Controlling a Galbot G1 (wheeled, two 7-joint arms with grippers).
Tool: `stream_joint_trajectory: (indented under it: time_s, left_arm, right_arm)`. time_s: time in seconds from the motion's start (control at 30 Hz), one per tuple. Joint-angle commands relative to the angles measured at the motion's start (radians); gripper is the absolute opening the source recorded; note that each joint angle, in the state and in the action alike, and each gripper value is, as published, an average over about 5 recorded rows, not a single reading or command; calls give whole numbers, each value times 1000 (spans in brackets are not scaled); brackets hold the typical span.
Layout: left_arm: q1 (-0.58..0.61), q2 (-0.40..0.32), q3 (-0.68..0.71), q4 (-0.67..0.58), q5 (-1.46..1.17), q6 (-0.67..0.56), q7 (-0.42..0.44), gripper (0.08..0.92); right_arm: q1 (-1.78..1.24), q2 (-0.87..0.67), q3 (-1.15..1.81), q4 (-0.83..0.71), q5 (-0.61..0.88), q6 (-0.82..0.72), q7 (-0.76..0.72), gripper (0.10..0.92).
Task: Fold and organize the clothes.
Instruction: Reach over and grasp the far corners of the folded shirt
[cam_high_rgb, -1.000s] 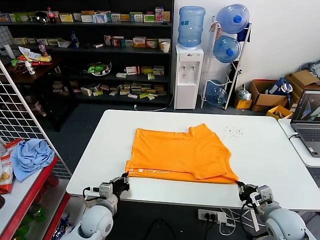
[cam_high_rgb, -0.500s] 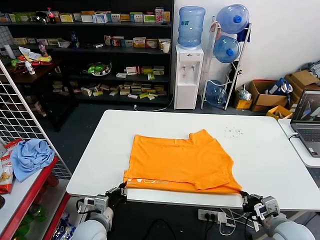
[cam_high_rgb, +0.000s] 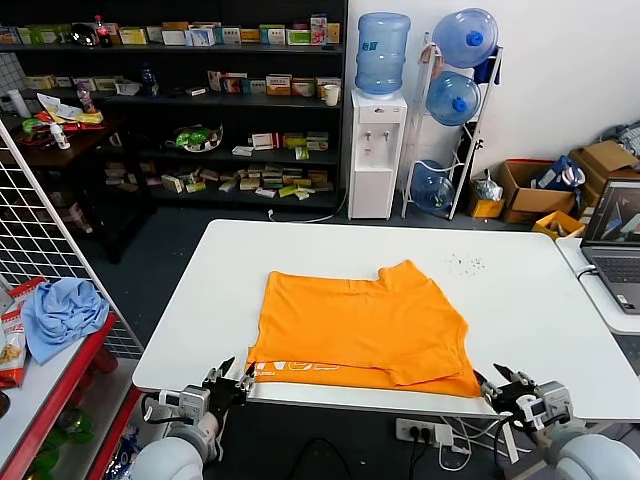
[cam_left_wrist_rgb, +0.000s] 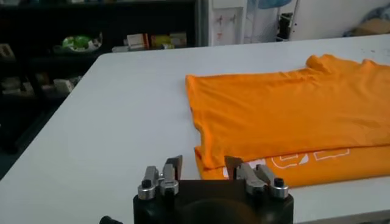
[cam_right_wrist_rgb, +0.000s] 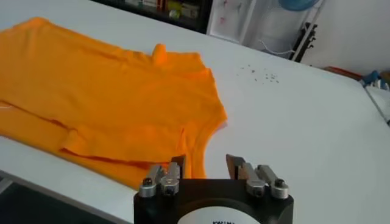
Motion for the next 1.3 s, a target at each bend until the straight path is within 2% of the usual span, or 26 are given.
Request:
stream_joint_trajectory:
  time_s: [0.03,0.2,0.27,0.43,0.7,1.0,1.3]
  left_arm:
    - [-108,16,1,7,-34,39,1,640]
    - [-281,-11,47,105,-110,61,5,779]
    - [-359,-29,69,159,-138,79,5,809]
    - [-522,-84,131,314,-186,115,3,822]
    - [-714,-177,208,536,-214,122,14,823]
    - [-829,-288,220,789,-211,119,51,823]
    - [-875,-368,213,944,-152,84,96,823]
  right_arm:
    - [118,-23,6,-45,86,-12,-40,659]
    - [283,-53,-69,-168,148,-48,-77,790]
    - [373,-58,-110,-228,160,-74,-96,811]
    - [598,-28,-230,-375,173,-111,-132,822]
    - [887,79,-420,-629,127,-120,-183,823]
    - [1038,183,-513,-860,-3,-110,-271,823]
    - [1105,265,-545,-1045,-92,-59,-340,823]
